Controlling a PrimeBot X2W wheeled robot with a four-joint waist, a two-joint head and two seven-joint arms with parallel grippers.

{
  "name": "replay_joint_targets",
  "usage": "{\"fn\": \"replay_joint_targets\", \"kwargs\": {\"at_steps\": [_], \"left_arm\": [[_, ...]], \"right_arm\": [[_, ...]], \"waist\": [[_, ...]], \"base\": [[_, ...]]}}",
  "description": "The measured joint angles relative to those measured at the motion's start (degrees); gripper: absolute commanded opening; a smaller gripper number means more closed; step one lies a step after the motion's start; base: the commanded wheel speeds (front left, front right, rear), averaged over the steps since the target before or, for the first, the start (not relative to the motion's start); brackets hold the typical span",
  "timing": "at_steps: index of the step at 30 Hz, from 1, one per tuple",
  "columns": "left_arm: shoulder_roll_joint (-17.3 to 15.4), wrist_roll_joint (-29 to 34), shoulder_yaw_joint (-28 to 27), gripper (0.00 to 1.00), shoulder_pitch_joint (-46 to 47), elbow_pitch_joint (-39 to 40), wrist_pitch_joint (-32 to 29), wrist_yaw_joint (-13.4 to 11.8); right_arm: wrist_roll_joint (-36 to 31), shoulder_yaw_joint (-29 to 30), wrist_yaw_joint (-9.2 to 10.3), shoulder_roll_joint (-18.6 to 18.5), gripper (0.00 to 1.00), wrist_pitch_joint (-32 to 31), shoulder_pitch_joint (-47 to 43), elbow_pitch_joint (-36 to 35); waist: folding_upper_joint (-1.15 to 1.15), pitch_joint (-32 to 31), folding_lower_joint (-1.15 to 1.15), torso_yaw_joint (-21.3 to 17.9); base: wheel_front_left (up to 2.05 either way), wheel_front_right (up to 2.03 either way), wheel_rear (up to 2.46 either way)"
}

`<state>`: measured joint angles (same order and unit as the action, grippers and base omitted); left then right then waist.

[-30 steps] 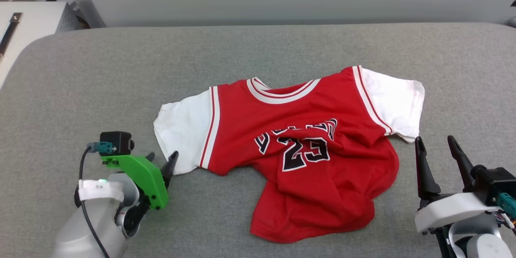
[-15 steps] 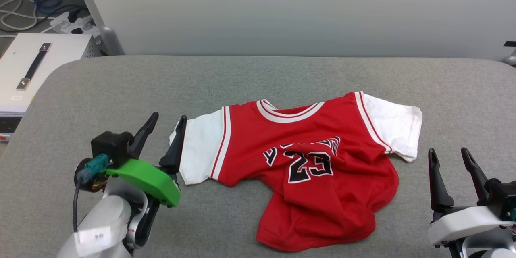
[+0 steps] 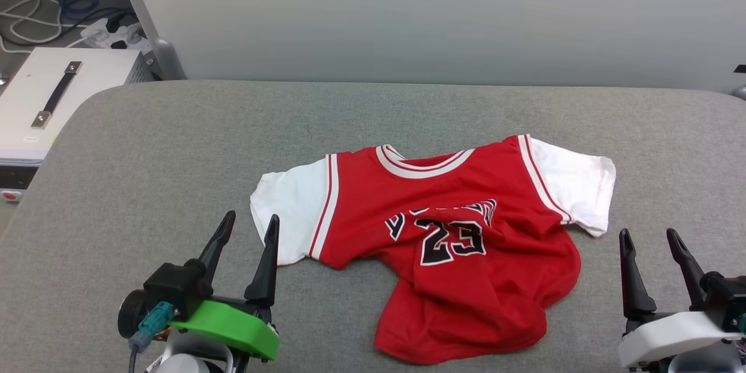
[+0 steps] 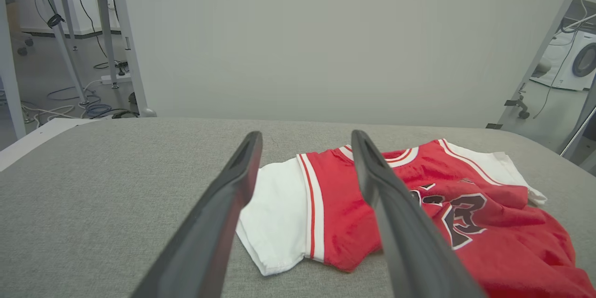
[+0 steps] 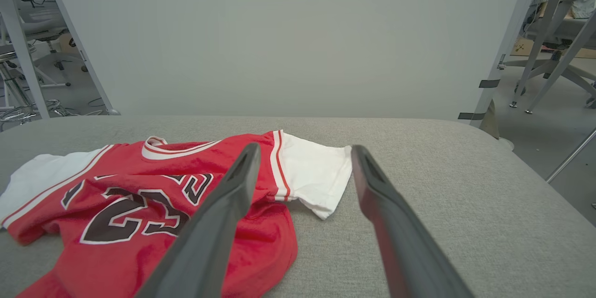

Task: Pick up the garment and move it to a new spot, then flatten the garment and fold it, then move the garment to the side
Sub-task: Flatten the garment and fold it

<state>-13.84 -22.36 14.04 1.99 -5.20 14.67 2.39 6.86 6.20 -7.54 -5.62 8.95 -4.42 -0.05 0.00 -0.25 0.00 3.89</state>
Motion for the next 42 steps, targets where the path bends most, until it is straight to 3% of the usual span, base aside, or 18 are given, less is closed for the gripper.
{"fn": "replay_joint_targets", "kwargs": {"at_steps": [4, 10, 13, 22, 26, 31, 42], "left_arm": [[1.33, 2.34, -1.38, 1.0, 0.02, -0.43, 0.0, 1.48], [3.18, 4.07, -1.88, 1.0, 0.21, -1.3, 0.0, 3.15], [3.92, 4.88, -2.2, 1.0, 0.6, -1.42, 0.0, 3.65], [6.01, 6.15, -3.14, 1.0, 5.2, -1.02, 0.0, 4.53], [7.45, 5.34, -3.12, 1.0, 6.78, -0.33, 0.0, 4.77], [8.13, 5.61, -2.9, 1.0, 8.6, 0.45, 0.0, 4.78], [8.55, 5.04, -1.94, 1.0, 10.58, 1.8, 0.0, 4.88]], "right_arm": [[-0.16, -0.4, 0.0, -0.46, 1.0, -0.99, 0.01, -0.08], [0.02, -4.93, -0.01, -6.1, 1.0, -7.98, 0.71, -0.69], [2.27, -6.92, -0.01, -10.33, 1.0, -16.27, 3.12, -1.16], [14.14, -10.03, 0.0, -24.46, 1.0, -50.18, 17.06, -1.29], [17.91, -12.26, -0.01, -29.48, 1.0, -60.11, 23.61, 0.49], [20.64, -12.76, -0.01, -32.75, 1.0, -64.03, 31.58, 3.77], [20.96, -12.79, -0.01, -35.07, 1.0, -65.92, 40.46, 15.15]], "waist": [[0.0, 0.68, 0.0, 0.31], [0.0, 2.43, 0.0, 0.93], [0.0, 3.78, 0.0, 1.42], [0.0, 9.58, 0.0, 4.0], [0.0, 12.14, 0.0, 5.92], [0.0, 15.23, 0.01, 8.28], [0.0, 21.84, 0.01, 12.71]], "base": [[0.0, 0.0, 0.0], [0.0, 0.0, 0.0], [0.0, 0.0, 0.0], [0.0, 0.0, 0.0], [0.0, 0.0, 0.0], [0.0, 0.0, 0.0], [0.0, 0.0, 0.0]]}}
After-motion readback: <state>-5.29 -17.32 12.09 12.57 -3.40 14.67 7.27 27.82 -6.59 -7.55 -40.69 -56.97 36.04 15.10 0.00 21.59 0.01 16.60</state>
